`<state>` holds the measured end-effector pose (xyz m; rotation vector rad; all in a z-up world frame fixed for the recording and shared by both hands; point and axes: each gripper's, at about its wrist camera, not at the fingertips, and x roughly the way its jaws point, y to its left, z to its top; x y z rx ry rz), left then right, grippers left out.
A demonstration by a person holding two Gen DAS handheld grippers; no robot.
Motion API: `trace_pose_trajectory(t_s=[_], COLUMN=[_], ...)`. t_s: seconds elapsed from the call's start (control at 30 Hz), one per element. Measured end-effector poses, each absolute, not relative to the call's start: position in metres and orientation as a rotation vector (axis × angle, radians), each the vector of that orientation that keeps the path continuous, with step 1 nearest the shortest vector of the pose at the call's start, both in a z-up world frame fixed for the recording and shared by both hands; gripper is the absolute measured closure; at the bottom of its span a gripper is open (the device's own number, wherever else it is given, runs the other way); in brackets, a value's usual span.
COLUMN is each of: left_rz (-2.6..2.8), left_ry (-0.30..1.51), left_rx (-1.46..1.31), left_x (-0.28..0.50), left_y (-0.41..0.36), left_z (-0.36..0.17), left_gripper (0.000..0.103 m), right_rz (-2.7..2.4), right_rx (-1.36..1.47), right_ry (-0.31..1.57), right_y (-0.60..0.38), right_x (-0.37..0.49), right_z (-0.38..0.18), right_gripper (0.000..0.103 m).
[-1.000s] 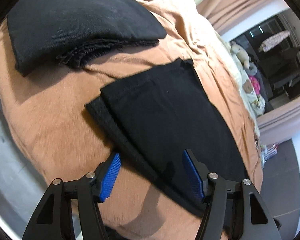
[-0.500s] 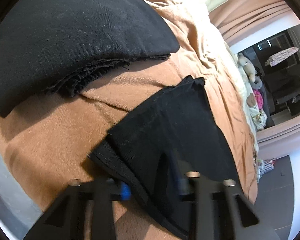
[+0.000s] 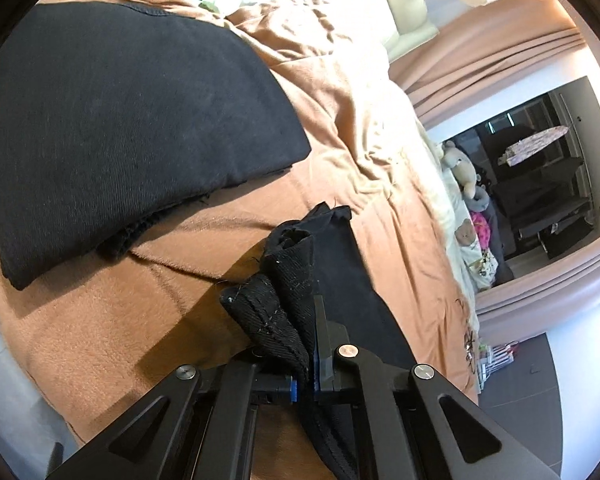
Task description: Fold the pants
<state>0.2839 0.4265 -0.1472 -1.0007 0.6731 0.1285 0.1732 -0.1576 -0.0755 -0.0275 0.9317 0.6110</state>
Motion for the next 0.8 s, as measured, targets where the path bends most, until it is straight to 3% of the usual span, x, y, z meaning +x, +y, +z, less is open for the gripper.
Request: trace_pose_trajectory(t_s=[0.07,0.3,0.57,0.73,0.8], left_rz=[0.124,0.116,0.132,0.136,0.143], left_ry=[0.671,0.687,0.744,0.768,0.787], left_rx=[-1.004,-1.018,-1.044,-1.066,-1.057], left_x=[0.283,0.280,0.275,0.271,0.273], left_y=[0.427,0.425,0.417,0.409,0.404], left_z=[-0.146,-0.154,-0.178,-0.191,-0.195], left_gripper=[0.099,0.099,0.097,0.085,0.085], right_rz=[0.627,0.726,0.655,0.642,0.612], right_rx=[-0.061,-0.033,-0.006,-0.008,-0.016], right_ry=[0.963,1.063,1.026,1.057,1.058], right_y=[-0.146,-0.136,-0.140,-0.128,-0.121], right_x=[0.171,0.157,0.177,0.193,0.203], right_z=[-0.085,-0.103,-0.085,-0.092,-0.093], right_gripper=[0.091,0.092,0.093,0.094,0.094])
